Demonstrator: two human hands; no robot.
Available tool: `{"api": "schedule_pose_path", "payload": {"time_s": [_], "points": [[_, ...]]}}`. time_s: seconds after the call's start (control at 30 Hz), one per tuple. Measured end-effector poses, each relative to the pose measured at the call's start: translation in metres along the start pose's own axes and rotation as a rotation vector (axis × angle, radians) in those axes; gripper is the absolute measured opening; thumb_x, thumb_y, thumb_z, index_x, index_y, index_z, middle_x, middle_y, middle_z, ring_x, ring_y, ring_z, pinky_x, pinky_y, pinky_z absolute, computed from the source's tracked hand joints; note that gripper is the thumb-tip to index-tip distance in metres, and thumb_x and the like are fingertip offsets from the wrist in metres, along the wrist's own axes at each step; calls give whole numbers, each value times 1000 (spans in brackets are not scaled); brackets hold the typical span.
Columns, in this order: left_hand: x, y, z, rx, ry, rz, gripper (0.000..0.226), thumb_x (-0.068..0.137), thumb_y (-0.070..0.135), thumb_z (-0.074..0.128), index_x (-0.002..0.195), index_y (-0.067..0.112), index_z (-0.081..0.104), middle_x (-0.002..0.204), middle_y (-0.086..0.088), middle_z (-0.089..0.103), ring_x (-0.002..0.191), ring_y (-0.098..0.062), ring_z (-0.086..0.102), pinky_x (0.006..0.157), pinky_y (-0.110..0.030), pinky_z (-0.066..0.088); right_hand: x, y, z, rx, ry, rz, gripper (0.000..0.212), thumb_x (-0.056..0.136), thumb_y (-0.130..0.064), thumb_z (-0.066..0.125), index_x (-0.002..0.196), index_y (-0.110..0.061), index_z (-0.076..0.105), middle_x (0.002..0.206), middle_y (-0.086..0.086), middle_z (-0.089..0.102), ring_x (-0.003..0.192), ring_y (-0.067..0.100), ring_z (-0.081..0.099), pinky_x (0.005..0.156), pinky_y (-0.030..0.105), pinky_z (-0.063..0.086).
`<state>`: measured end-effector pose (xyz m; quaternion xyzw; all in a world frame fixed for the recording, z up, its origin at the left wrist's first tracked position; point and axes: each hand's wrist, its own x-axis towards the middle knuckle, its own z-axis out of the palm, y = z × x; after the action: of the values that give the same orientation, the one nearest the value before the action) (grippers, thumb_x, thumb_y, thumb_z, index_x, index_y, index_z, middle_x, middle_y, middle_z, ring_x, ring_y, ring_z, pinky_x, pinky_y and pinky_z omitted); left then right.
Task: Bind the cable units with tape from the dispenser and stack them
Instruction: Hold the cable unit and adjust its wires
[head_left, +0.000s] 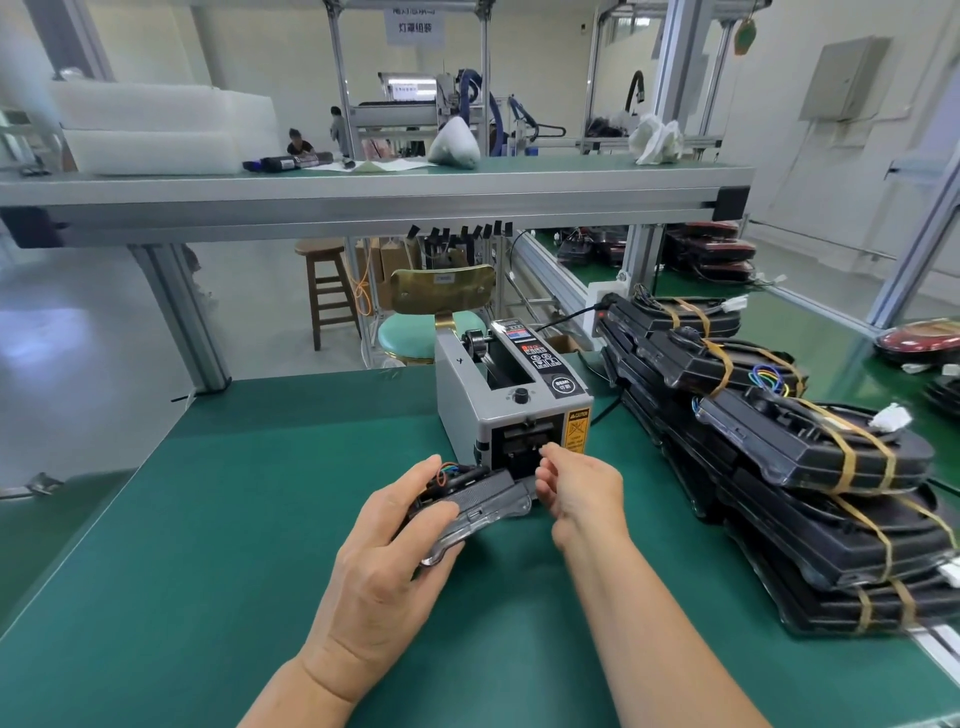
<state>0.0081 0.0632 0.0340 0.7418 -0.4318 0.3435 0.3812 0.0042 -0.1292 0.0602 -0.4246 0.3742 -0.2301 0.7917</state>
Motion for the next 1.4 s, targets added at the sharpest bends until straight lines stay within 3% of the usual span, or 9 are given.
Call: {"api": "schedule_pose_path", "payload": {"time_s": [0.13, 0.23, 0.4, 0.43, 0.53, 0.63, 0.8, 0.93, 1.4], "points": [[1, 0, -1, -6, 7, -17, 32, 78, 11, 75, 106, 18, 62, 133, -9, 56, 113, -24, 60, 100, -30, 48, -13, -6, -3, 54, -42, 33, 14, 88, -2, 65, 74, -5, 62, 57, 2, 55, 38, 5, 50, 38, 15, 44], [0, 1, 0, -5, 8, -10, 31, 78, 9, 75, 105, 17, 61, 133, -10, 56, 112, -24, 60, 98, -32, 49, -33, -10, -7, -8, -145, -6, 14, 89, -17, 67, 79, -8, 69, 60, -2, 60, 48, 7, 54, 47, 19, 47], [-2, 2, -2, -20, 66, -22, 29, 79, 7, 75, 104, 15, 62, 132, -13, 56, 111, -27, 61, 98, -30, 48, -76, -13, -16, -160, -325, -178, 15, 79, -17, 76, 63, -18, 76, 105, -4, 72, 94, 5, 63, 88, 30, 42], [-2, 2, -2, -27, 72, -22, 28, 80, 6, 75, 105, 13, 63, 133, -13, 56, 112, -26, 61, 99, -29, 48, -82, -11, -17, -168, -359, -195, 19, 79, -14, 75, 61, -19, 76, 116, -7, 68, 104, 3, 61, 91, 27, 41], [-2, 5, -1, -30, 65, -13, 28, 81, 6, 74, 106, 12, 63, 133, -15, 55, 114, -28, 61, 97, -34, 50, -89, -4, -18, -194, -424, -209, 22, 82, -9, 73, 61, -15, 76, 130, -14, 57, 117, -9, 50, 83, 14, 34], [-1, 7, -1, -42, 46, -18, 29, 81, 6, 73, 107, 13, 62, 132, -17, 56, 114, -28, 60, 95, -38, 51, -89, 1, -18, -209, -465, -206, 21, 84, -6, 71, 65, -10, 76, 135, -10, 56, 116, -20, 44, 78, 8, 33], [0, 10, -3, -42, 34, -16, 28, 82, 9, 73, 107, 14, 61, 132, -16, 56, 113, -27, 61, 97, -36, 51, -87, 2, -17, -275, -450, -287, 28, 85, -6, 70, 59, -15, 74, 135, -13, 54, 113, -11, 53, 78, 9, 36], [0, 11, -4, -43, 29, -27, 28, 83, 10, 72, 108, 15, 61, 131, -16, 56, 113, -27, 60, 97, -36, 51, -87, 2, -18, -326, -465, -311, 30, 85, -7, 71, 57, -16, 72, 132, -15, 56, 102, -18, 56, 73, 3, 38], [2, 13, -5, -46, 30, -35, 21, 90, 19, 65, 110, 18, 60, 131, -18, 55, 111, -30, 62, 91, -42, 54, -86, 6, -20, -385, -418, -386, 27, 83, -10, 73, 59, -22, 74, 129, -14, 56, 118, -2, 54, 89, 19, 38]]}}
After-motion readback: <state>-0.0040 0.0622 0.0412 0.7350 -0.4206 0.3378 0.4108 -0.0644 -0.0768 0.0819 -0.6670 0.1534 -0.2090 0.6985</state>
